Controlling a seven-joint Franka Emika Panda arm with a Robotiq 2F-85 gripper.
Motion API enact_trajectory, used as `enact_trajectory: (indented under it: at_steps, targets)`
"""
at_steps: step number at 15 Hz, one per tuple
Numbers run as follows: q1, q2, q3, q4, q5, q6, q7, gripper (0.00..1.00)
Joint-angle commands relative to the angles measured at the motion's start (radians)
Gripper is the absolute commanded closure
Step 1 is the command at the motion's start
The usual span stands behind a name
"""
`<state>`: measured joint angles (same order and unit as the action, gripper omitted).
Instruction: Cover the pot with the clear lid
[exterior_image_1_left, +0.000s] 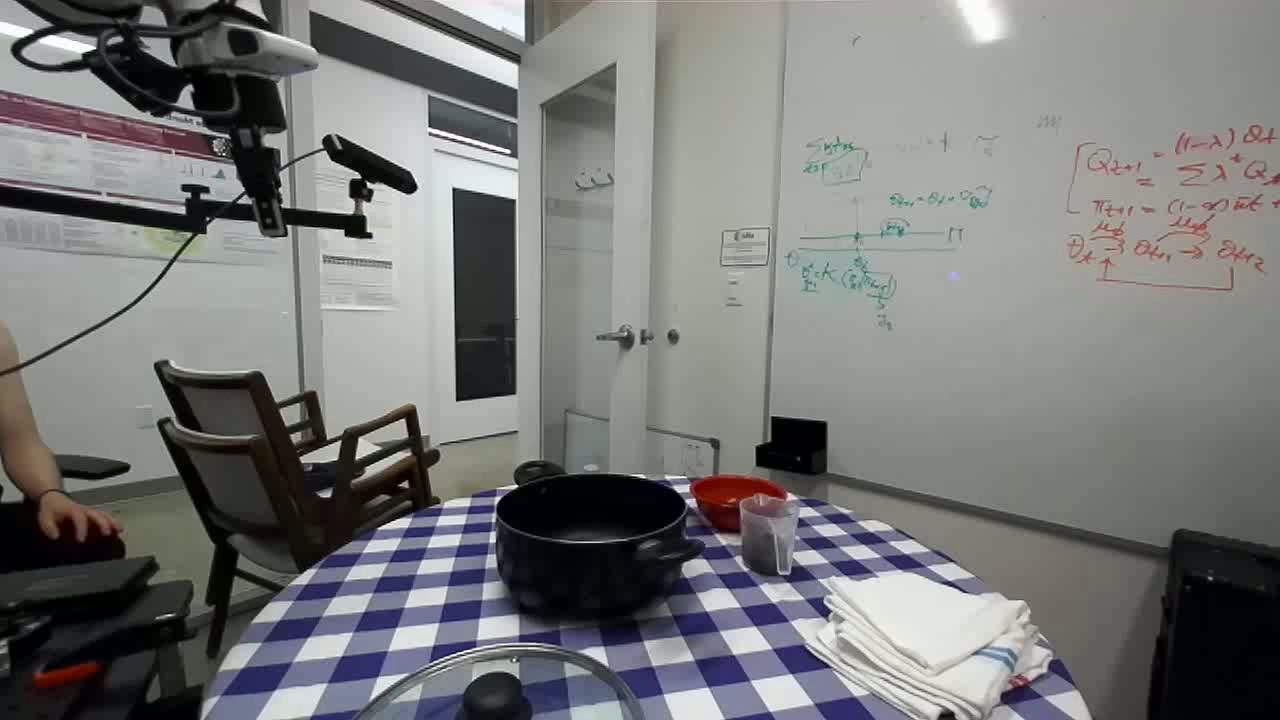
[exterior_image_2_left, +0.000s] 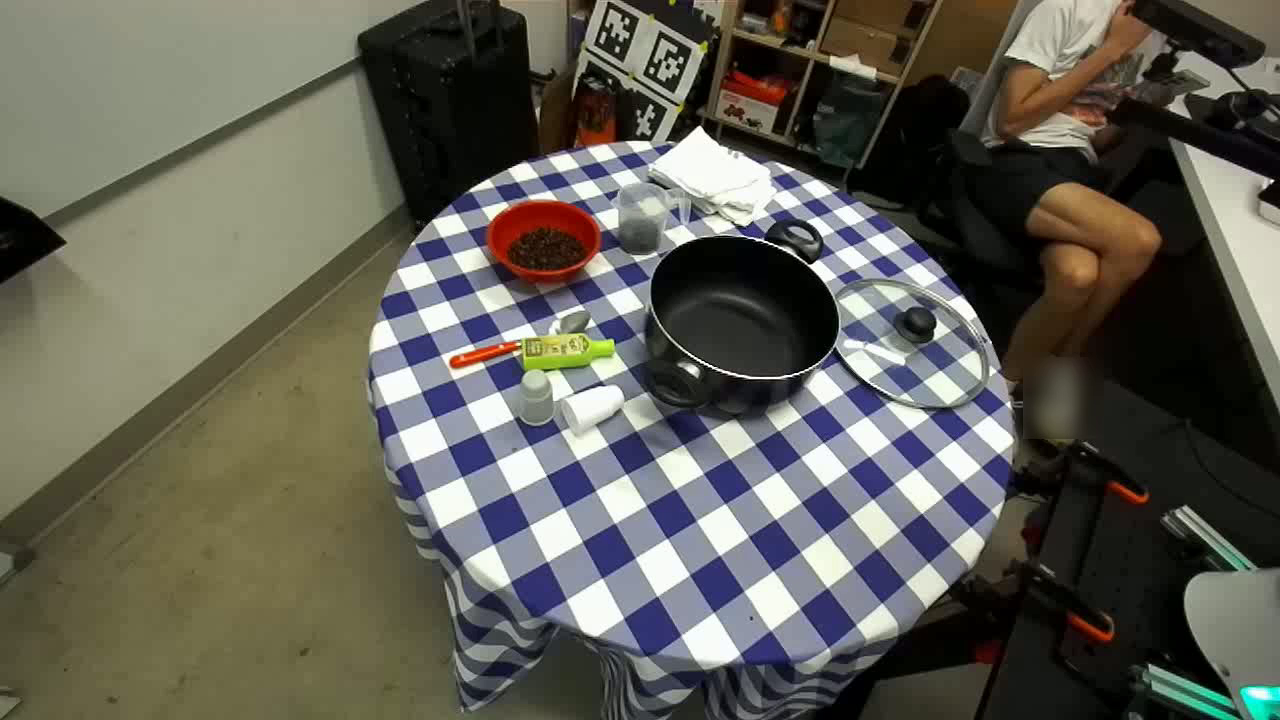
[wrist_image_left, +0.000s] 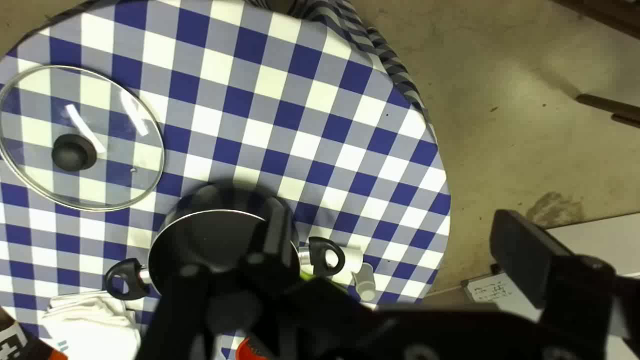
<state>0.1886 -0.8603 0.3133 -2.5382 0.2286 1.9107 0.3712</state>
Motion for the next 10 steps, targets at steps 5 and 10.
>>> enact_trajectory:
  at_steps: [5, 10]
  targets:
    - [-0.005, 0.000, 0.003, 0.003, 0.002, -0.004, -0.003, 0.00]
    - [-0.009, 0.004, 0.003, 0.010, -0.005, -0.005, -0.006, 0.00]
